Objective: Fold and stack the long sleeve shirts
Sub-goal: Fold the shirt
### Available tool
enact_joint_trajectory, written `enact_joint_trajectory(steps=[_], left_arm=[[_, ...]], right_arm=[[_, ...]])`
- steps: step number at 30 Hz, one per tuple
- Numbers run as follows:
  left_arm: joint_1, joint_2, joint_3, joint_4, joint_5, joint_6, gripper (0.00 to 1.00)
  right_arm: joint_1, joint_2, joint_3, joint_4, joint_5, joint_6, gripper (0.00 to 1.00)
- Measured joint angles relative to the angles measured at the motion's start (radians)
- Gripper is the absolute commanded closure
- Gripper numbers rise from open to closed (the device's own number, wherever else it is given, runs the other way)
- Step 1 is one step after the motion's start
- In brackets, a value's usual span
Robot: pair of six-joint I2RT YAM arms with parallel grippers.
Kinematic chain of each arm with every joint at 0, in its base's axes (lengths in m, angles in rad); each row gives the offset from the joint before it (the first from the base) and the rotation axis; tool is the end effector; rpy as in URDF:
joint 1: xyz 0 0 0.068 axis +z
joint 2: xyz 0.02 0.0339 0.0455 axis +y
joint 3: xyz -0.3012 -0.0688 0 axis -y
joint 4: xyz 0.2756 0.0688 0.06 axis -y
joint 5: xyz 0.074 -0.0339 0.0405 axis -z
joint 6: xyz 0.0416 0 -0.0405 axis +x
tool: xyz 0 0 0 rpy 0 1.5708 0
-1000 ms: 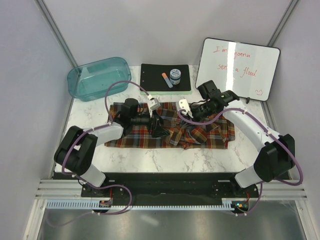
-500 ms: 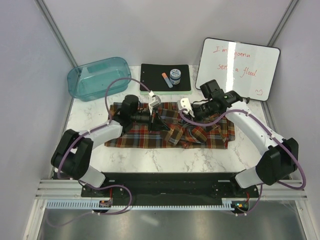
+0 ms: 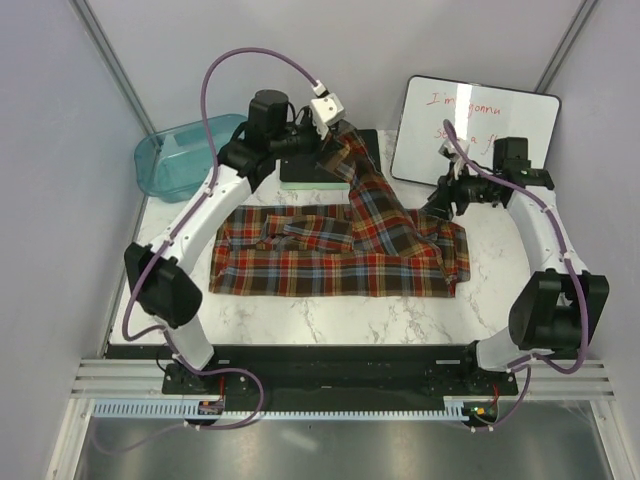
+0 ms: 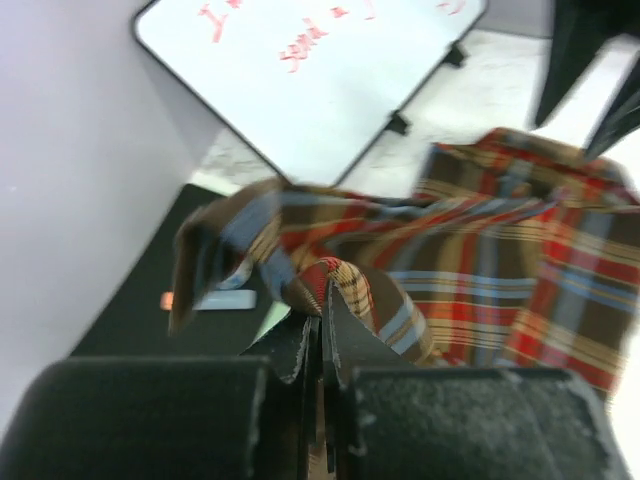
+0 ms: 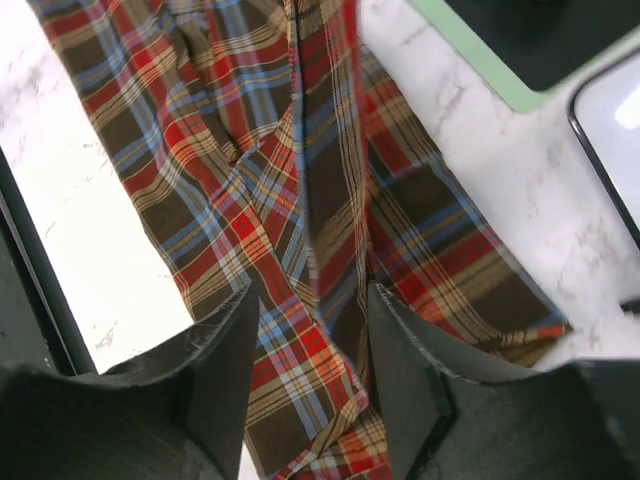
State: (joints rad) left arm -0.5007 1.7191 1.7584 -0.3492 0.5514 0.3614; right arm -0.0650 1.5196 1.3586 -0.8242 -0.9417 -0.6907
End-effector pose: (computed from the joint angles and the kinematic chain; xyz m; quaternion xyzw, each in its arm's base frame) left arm 0.3771 -0.2312 0.4488 0.4706 0.6391 -0.2588 0.5506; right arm 0.3421 0.0114 0.3473 -0.3872 0.7715 0.3088 0.3993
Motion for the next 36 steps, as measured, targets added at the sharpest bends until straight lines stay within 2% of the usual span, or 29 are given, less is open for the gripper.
enact_joint_trajectory(steps=[3, 12, 20, 23, 26, 32, 36], left_arm=[[-0.003, 0.081, 0.060, 0.018, -0.045, 0.077, 0.94], [-0.046, 0.286, 0.089, 0.105, -0.110, 0.242, 0.96], [-0.085, 0.324, 0.120, 0.144, -0.129, 0.313, 0.97], [-0.085, 0.256, 0.019, 0.165, -0.078, 0.364, 0.97], [-0.079, 0.122, -0.162, 0.128, 0.014, 0.481, 0.98], [-0.042, -0.171, -0.528, 0.014, 0.188, 0.848, 0.96], [0.026, -0.260, -0.719, -0.019, 0.242, 1.112, 0.80]], right_arm=[[-0.051, -0.007, -0.009, 0.006, -0.009, 0.048, 0.55], [-0.036, -0.091, -0.199, 0.019, -0.048, 0.110, 0.66], [-0.035, -0.112, -0.332, 0.090, -0.056, 0.196, 0.69], [-0.035, -0.112, -0.337, 0.105, -0.054, 0.212, 0.69], [-0.035, -0.112, -0.337, 0.115, -0.049, 0.219, 0.70], [-0.036, -0.103, -0.342, 0.123, -0.038, 0.224, 0.70], [-0.036, -0.075, -0.379, 0.133, -0.023, 0.224, 0.73]])
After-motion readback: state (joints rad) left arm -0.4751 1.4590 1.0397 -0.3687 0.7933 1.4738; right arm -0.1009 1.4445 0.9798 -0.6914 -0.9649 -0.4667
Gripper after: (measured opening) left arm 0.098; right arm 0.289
